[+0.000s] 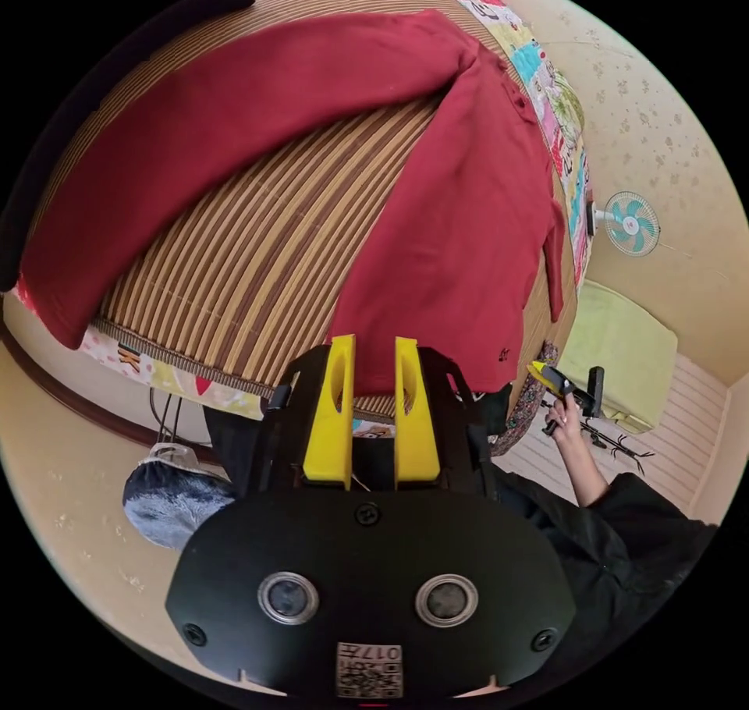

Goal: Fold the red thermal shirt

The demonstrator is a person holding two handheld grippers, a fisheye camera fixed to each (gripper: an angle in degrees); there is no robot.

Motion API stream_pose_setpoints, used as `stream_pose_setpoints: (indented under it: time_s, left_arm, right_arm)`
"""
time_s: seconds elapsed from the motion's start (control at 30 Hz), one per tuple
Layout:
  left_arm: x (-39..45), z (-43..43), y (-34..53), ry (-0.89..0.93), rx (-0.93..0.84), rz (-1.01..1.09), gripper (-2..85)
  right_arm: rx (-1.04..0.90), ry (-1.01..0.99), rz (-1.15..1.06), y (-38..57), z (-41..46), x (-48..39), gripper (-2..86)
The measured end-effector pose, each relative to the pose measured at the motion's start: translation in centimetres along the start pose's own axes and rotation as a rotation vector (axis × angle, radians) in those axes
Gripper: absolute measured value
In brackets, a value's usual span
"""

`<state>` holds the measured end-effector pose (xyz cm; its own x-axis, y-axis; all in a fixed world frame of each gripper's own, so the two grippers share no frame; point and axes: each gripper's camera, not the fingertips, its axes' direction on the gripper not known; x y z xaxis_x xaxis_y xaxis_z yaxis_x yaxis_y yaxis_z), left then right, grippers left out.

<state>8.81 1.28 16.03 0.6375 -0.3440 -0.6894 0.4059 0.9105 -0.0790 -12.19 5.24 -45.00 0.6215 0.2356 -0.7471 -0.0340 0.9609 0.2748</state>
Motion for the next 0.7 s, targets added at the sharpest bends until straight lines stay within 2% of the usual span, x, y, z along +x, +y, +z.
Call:
stream_pose_setpoints:
  time_s: [0.07, 0.13, 0.27, 0.4, 0.5, 0.57, 0.6, 0.67, 0.7]
  left_arm:
    - [0.0, 0.9, -0.9, -0.036, -0.042, 0.013, 6.3]
    - [-0.3, 1.6, -1.0, -0.057, -0.104, 0.002, 2.3]
    - [-1.5, 0.7, 1.1, 0.015, -0.139, -0.008, 0.3]
    - [-4.0, 1.7, 4.4, 0.127, -0.151, -0.127, 1.3]
    - [-9.4, -0.2, 6.8, 0.371, 0.113, -0.368, 6.0]
    - [-15.3, -1.8, 9.0, 0.672, 0.450, -0.634, 10.8]
    - [-16.5, -2.1, 9.6, 0.736, 0.537, -0.693, 11.4]
    - [-20.4, -2.7, 10.8, 0.859, 0.818, -0.860, 12.3]
    - [-21.2, -2.8, 10.9, 0.858, 0.856, -0.892, 12.4]
  right_arm:
    - [-0.192, 0.051, 0.000, -0.6, 4.3, -2.3, 5.4]
    - [-0.131, 0.123, -0.067, 0.3, 3.2, -3.9, 4.3]
    - [-0.062, 0.298, -0.221, 4.4, -1.5, -5.5, 3.1]
    - [-0.169, 0.270, -0.120, 5.6, -1.5, -2.3, 2.8]
    - [-0.195, 0.106, 0.070, 5.7, -1.3, 1.3, 2.6]
    - [-0.140, -0.012, 0.135, 6.1, -2.2, 2.4, 2.4]
    - [-0.142, -0.024, 0.143, 6.1, -2.3, 2.6, 2.3]
    - [-0.181, -0.002, 0.152, 5.9, -2.2, 2.6, 2.1]
    - [-0.191, 0.013, 0.145, 5.9, -2.3, 2.5, 2.0]
